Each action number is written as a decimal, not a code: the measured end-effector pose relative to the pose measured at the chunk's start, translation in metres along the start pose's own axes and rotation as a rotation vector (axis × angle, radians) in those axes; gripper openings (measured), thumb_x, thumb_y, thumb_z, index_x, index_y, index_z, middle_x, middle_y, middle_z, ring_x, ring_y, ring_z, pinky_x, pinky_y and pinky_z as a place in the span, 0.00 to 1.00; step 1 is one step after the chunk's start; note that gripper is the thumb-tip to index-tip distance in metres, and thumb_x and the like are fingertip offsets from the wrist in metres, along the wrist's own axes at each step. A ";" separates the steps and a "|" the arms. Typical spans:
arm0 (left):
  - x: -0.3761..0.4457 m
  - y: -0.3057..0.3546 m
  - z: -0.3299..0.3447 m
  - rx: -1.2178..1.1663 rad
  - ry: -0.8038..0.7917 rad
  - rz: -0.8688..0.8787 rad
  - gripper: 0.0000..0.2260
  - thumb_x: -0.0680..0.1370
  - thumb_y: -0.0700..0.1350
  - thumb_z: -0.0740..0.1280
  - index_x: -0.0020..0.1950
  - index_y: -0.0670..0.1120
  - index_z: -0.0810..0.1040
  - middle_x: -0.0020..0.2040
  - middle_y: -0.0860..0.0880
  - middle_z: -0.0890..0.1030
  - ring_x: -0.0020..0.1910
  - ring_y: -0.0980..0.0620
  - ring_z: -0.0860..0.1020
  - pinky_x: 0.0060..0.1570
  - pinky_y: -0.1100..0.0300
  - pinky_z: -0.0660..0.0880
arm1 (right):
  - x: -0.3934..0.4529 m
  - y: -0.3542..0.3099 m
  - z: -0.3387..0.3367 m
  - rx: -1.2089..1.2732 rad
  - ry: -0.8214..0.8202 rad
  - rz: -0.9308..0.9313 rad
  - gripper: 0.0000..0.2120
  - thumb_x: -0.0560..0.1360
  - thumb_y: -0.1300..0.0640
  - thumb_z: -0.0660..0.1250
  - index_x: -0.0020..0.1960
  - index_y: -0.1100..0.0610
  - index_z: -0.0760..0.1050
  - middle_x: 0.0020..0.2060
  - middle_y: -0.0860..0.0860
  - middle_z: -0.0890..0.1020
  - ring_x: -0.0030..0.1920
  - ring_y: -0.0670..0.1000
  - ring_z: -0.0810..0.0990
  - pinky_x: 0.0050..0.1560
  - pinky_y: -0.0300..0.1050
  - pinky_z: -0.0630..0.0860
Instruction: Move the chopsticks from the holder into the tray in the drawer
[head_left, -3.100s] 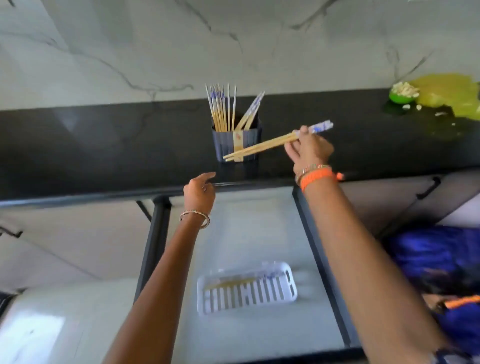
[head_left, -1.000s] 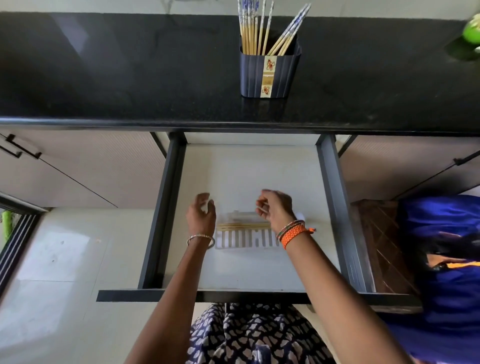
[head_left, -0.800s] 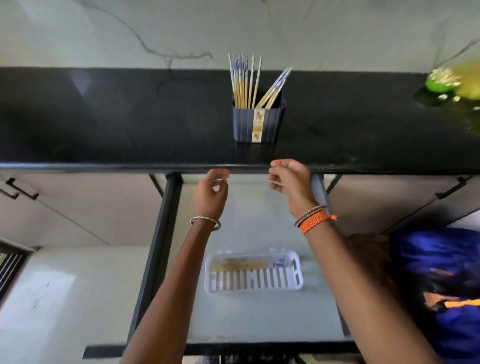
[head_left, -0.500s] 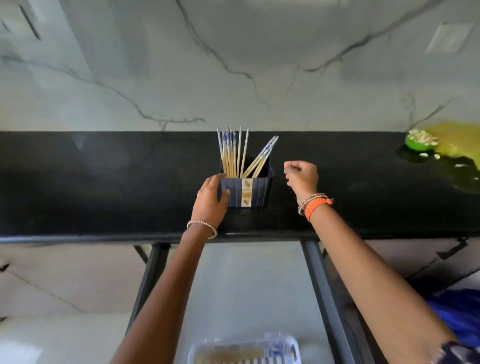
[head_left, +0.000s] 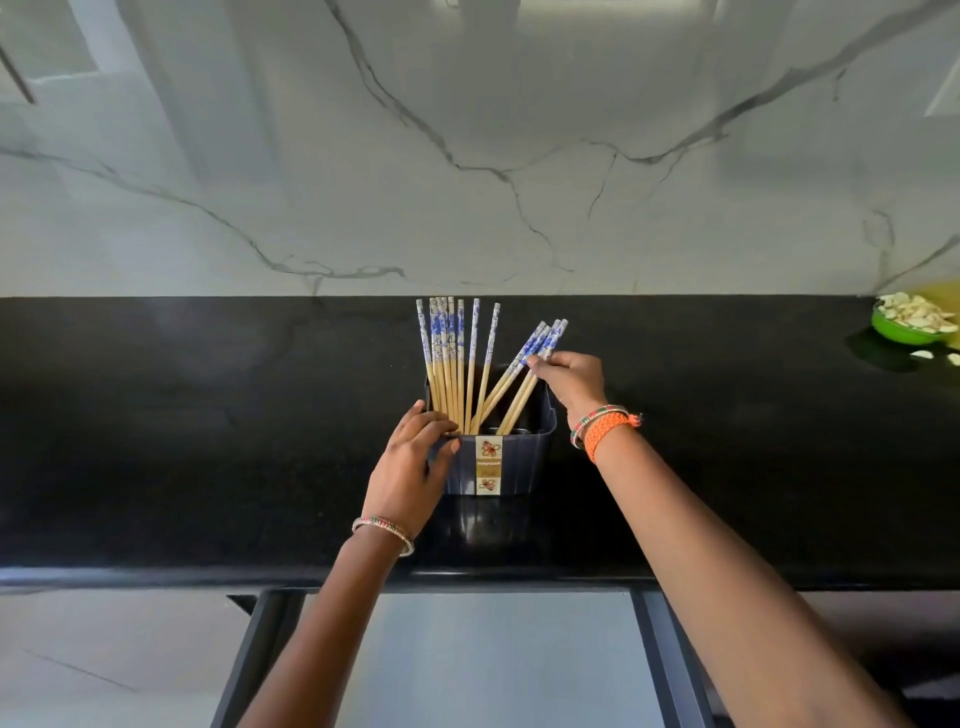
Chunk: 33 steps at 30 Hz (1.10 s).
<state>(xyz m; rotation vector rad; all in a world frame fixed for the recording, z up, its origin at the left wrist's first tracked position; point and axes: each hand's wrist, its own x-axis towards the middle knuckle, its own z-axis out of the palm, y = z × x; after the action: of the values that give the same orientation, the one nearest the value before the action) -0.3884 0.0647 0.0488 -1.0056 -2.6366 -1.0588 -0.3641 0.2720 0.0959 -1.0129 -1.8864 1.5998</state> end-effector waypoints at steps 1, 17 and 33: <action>0.000 -0.001 0.002 -0.008 0.003 -0.004 0.11 0.77 0.47 0.61 0.59 0.48 0.75 0.64 0.49 0.75 0.73 0.51 0.61 0.67 0.51 0.66 | 0.000 0.000 0.000 0.004 0.019 0.000 0.13 0.71 0.59 0.73 0.47 0.70 0.81 0.44 0.66 0.84 0.41 0.52 0.75 0.49 0.48 0.78; -0.028 0.034 -0.055 -0.112 0.022 0.026 0.13 0.77 0.44 0.61 0.62 0.48 0.73 0.60 0.46 0.77 0.39 0.56 0.78 0.50 0.56 0.79 | -0.080 -0.085 -0.063 0.419 0.369 -0.278 0.07 0.75 0.59 0.68 0.43 0.62 0.81 0.37 0.55 0.83 0.39 0.50 0.81 0.43 0.44 0.80; -0.308 -0.026 -0.041 -0.313 -0.065 -0.462 0.09 0.77 0.36 0.61 0.54 0.37 0.77 0.55 0.39 0.81 0.55 0.43 0.79 0.50 0.68 0.68 | -0.366 0.197 -0.042 0.883 0.150 0.742 0.10 0.80 0.61 0.61 0.40 0.57 0.72 0.25 0.48 0.82 0.37 0.46 0.78 0.28 0.36 0.79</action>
<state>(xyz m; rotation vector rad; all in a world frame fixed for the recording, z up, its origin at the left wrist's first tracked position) -0.1723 -0.1413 -0.0412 -0.4766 -2.8929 -1.5955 -0.0586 0.0239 -0.0458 -1.3839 -0.5203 2.3241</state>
